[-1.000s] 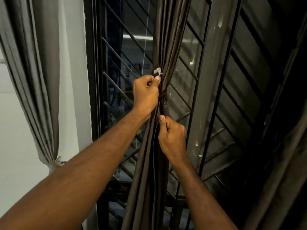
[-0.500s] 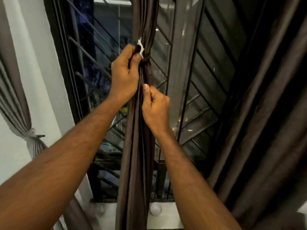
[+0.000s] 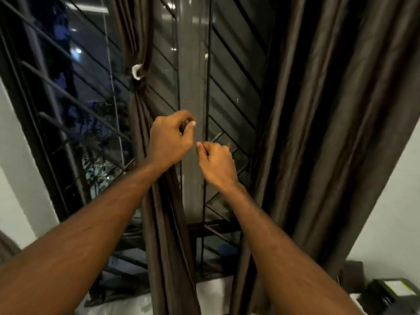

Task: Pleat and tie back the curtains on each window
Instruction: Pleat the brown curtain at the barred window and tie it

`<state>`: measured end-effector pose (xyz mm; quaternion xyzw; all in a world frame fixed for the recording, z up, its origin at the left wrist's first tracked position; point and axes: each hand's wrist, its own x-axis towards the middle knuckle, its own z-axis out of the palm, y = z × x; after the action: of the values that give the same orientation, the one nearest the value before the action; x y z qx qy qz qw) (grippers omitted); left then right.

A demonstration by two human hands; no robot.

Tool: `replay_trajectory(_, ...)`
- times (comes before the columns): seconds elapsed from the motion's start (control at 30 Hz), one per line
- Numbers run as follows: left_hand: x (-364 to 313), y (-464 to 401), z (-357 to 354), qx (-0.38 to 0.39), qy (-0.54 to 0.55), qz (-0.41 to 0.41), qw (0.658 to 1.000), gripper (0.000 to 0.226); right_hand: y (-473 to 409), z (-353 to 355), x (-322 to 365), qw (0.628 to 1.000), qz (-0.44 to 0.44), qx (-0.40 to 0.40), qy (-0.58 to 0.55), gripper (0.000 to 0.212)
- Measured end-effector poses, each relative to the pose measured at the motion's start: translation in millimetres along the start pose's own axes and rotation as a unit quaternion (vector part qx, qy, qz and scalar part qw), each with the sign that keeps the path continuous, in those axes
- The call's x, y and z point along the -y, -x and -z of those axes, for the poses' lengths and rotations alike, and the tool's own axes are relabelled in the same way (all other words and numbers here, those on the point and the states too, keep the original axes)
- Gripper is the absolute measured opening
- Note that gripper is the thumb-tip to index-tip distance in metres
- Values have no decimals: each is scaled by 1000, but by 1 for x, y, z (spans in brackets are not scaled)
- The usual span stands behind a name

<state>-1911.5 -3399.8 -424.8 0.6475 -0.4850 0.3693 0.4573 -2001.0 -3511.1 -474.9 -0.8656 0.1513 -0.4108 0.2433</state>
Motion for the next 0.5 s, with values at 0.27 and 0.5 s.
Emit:
replay_trajectory(0.27,-32,-79,-67,62,81,-32,994,9,-49,85,-34,990,-1,-103,101,46)
replay_trajectory(0.5,-70,-151,-103,56,117,-65,989,21,-96,154,-35,969,56,-224,89,40)
